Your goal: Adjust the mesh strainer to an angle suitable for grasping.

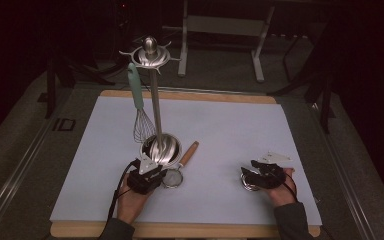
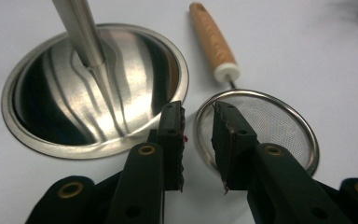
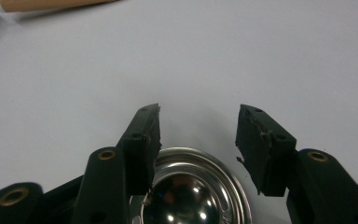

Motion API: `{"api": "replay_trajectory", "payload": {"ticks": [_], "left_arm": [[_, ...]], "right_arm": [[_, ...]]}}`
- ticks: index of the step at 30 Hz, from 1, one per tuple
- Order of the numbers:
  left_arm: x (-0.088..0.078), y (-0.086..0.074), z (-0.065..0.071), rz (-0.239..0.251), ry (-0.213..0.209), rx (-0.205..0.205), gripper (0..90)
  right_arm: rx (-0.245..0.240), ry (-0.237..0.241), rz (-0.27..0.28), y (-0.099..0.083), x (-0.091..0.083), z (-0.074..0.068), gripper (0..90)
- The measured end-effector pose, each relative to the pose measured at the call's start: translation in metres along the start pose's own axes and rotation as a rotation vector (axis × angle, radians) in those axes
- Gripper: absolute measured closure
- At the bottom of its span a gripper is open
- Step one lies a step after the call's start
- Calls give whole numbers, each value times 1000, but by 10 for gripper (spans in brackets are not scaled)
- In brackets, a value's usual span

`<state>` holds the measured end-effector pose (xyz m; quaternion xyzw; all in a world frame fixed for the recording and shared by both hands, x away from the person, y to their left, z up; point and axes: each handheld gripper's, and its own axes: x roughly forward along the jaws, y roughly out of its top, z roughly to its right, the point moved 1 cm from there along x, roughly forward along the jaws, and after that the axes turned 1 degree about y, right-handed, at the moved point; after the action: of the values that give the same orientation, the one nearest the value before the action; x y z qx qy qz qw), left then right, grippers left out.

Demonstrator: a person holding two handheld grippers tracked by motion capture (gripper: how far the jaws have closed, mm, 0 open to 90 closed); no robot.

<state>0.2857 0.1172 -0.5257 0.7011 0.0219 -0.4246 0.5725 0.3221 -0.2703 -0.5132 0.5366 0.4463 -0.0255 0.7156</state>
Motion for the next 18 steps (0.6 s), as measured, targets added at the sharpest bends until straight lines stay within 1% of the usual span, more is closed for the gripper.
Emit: {"api": "replay_trajectory", "payload": {"ticks": [1, 2, 3, 4, 5, 6, 9, 10, 14, 15, 18], "left_arm": [[0, 0, 0, 0, 0, 0, 719], [2, 0, 0, -16, -7, -3, 716], [2, 0, 0, -16, -7, -3, 710], [4, -1, 1, -25, -22, -11, 703], [4, -1, 1, -25, -22, -11, 698], [7, -1, 1, -34, -36, -22, 696], [9, -1, 1, -48, -38, -31, 697], [10, -2, 1, -55, -47, -38, 697], [9, -1, 1, -43, -50, -67, 779], [9, -1, 1, -43, -50, -67, 793], [10, 0, 4, -43, -36, -81, 802]], "right_arm": [[0, 0, 0, 0, 0, 0, 493], [-2, -1, 0, 0, 0, 0, 493], [-1, -1, 0, 0, 0, 0, 493], [-1, -2, -1, 0, 0, 0, 493], [-1, -2, -1, 0, 0, 0, 493], [0, -2, 0, 0, 0, 1, 493], [1, -2, 0, 0, 0, 1, 492], [1, -1, 0, 0, 0, 1, 492], [2, -2, 1, 0, 0, 1, 492], [2, -2, 1, 0, 0, 1, 492], [0, 0, -4, 0, 1, 0, 492]]}}
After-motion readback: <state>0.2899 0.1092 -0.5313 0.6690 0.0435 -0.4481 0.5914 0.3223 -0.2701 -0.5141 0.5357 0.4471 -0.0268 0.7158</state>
